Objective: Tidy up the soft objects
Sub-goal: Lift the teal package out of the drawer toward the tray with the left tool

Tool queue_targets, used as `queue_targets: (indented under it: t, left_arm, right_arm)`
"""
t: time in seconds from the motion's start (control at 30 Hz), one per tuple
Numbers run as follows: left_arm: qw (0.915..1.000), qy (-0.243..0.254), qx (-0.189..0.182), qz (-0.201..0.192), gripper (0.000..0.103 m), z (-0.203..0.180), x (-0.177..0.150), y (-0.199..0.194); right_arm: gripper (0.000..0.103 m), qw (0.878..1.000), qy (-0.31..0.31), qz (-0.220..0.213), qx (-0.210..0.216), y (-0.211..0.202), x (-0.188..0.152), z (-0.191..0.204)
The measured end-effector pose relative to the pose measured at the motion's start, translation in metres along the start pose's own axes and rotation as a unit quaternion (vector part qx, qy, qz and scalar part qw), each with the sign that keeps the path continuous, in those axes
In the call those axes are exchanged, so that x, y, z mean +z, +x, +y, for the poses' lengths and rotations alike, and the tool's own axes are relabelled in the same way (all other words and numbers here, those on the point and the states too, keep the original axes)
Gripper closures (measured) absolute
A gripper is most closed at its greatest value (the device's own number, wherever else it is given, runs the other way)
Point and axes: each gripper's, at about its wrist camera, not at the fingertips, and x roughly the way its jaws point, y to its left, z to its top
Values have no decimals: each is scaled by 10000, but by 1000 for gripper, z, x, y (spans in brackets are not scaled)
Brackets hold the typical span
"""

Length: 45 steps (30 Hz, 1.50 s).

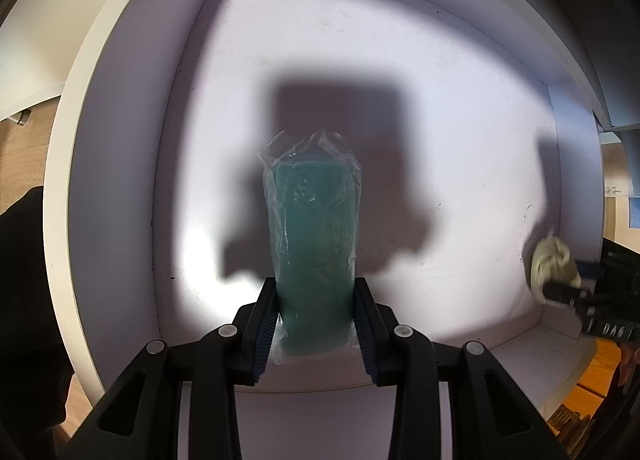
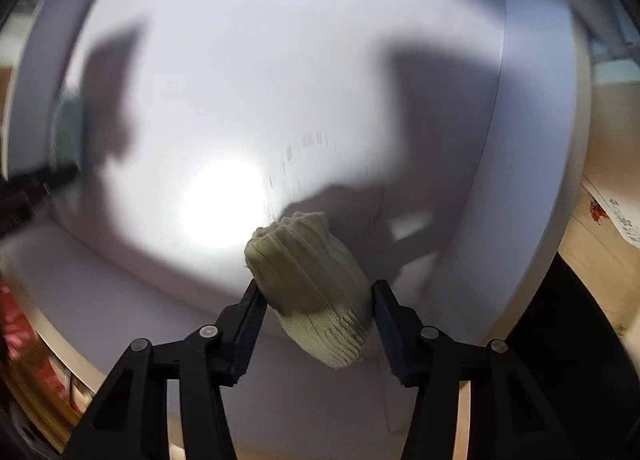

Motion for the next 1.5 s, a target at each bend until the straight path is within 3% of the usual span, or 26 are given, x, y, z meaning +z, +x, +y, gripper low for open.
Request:
queue_targets:
  t: [0.1,0.3,0.4,0.5,0.63,0.97,1.17,1.5]
  left_arm:
    - [10000,-2,-14,-14,67,-5,10,2]
    - [9998,-25,-110,-150,67,-4,6,-5]
    - [9995,82,-163,-255,67,-9,2,-14]
    - [9986,288,-247,-358,67,-16,-3,-25]
    - [9961,656,-232,-536,67,-29,-11,-41]
    - [9931,1027,-136,-549,67,-38,-27,-75]
    - [9786,1920,-100,-727,67,-56,-55,-114]
    - [9482,2837,-594,-1302,68,-87,-97,-213]
  right_arm:
    - [45,9999,99,-108,2,1,-1,-4]
    - [38,9999,94,113,-64,12,-1,-2]
    - [38,9994,48,284,-172,19,4,5]
    - [46,9987,16,424,-274,26,1,6]
    - [47,9980,-144,387,-483,29,-1,17]
    - [48,9990,370,136,-229,22,2,14]
    - [48,9970,747,-124,-183,10,-1,-2]
    - [49,9956,908,-201,-86,11,-3,1]
